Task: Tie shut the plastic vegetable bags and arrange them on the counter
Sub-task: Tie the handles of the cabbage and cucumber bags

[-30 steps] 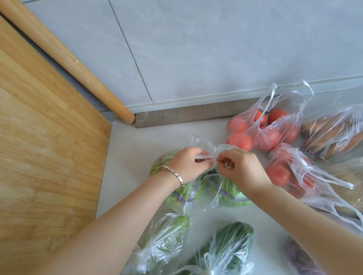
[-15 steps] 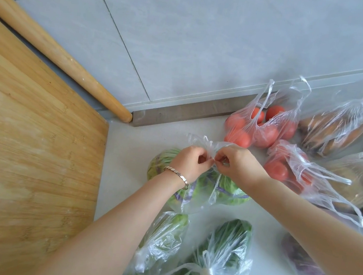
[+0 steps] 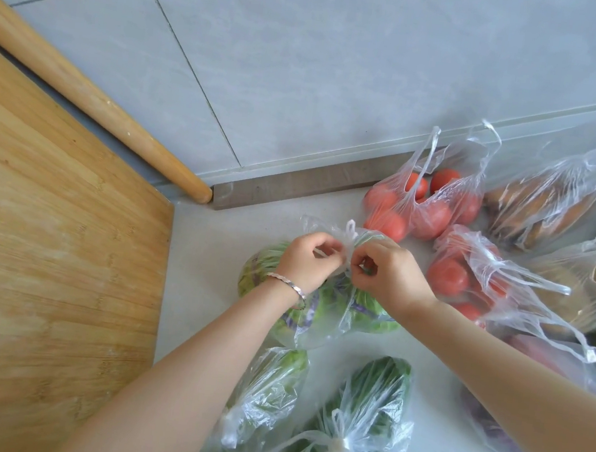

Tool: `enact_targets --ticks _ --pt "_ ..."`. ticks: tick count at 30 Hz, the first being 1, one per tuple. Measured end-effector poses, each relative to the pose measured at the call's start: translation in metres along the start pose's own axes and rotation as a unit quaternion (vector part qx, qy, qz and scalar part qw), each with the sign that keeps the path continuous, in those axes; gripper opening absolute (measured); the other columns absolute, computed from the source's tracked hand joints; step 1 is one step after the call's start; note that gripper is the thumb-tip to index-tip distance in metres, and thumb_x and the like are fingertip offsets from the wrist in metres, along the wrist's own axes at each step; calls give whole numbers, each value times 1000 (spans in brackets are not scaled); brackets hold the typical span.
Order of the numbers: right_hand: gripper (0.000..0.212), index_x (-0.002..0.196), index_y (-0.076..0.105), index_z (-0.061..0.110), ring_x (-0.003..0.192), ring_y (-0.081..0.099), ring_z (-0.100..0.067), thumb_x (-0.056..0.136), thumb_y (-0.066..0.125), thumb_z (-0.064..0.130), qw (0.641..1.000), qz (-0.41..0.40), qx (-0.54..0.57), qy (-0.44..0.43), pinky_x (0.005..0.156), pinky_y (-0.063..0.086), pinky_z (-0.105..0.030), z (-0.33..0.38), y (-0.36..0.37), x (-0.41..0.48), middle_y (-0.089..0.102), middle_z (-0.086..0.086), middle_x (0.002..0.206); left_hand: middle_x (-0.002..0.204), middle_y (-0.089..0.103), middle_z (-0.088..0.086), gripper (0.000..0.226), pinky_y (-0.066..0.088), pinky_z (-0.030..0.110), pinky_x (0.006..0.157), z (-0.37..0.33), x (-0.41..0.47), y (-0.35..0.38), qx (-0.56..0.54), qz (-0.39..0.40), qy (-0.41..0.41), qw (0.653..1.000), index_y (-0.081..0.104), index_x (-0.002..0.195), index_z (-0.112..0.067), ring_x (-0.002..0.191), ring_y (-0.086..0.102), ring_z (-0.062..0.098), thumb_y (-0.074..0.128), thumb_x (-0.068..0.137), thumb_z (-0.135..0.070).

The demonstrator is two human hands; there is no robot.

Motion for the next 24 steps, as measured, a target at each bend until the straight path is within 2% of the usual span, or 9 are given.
enact_targets --ticks 3,5,7,11,15,17,19,22,24 --pt "12 67 64 6 65 52 -20 62 64 -5 1000 -12 5 23 59 50 -34 3 0 -2 62 -7 67 81 63 -7 17 41 18 52 0 1 -8 -100 37 -88 990 61 89 -20 64 57 8 59 85 -36" --pt "14 68 65 4 64 52 -19 62 64 -8 1000 -13 1 20 59 47 -30 6 -1 -2 64 -10 68 80 63 -8 23 38 17 48 -2 5 -9 -70 45 -91 992 61 96 -22 60 56 5 57 85 -41" --pt "14 69 66 4 63 53 -19 62 62 -8 1000 -14 5 5 59 50 -34 7 -2 -2 64 -10 68 71 61 -5 26 37 19 50 -5 9 -7 -26 39 -71 996 62 102 -21 54 53 4 57 85 -41" --pt "18 79 71 4 71 60 -24 65 64 -4 1000 -16 1 23 68 53 -36 3 -1 0 68 -10 76 54 53 3 27 41 22 58 -10 18 -7 -42 -8 -30 999 66 76 -1 42 47 5 55 89 -22" --pt "15 78 72 1 74 60 -29 66 65 -5 999 -1 4 43 72 51 -36 6 -4 7 69 -15 78 36 53 -8 39 43 13 50 4 20 -15 -46 -97 -66 992 53 50 -15 37 52 3 54 88 -12" --pt "10 68 70 2 68 59 -31 64 64 -4 1000 11 -2 14 66 50 -37 10 -5 8 66 -14 69 36 53 -7 43 46 21 60 13 19 -17 -32 -127 -81 988 52 46 -16 47 56 16 53 88 -13" --pt "7 59 64 4 62 57 -32 59 60 -1 1000 16 -15 -22 59 50 -37 13 -5 4 61 -12 60 31 52 -7 44 44 24 62 20 19 -17 -41 -140 -98 985 53 45 -16 48 54 17 53 89 -12" --pt "9 57 65 4 57 57 -29 55 57 4 999 14 -22 -41 54 49 -34 14 -5 0 60 -9 55 46 55 -4 42 42 25 58 22 19 -17 -36 -140 -103 984 52 48 -15 49 54 17 51 90 -13" --pt "11 58 66 4 60 59 -30 56 56 6 999 22 -19 -39 56 52 -34 14 -6 3 63 -11 58 51 56 0 40 45 28 65 23 21 -17 -31 -148 -108 983 53 50 -15 56 56 23 51 90 -14"
Point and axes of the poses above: each hand's wrist, its own x-axis towards the middle knuckle, its own y-axis out of the palm, z = x × y, the point moved 5 cm from there along x, towards the middle knuckle
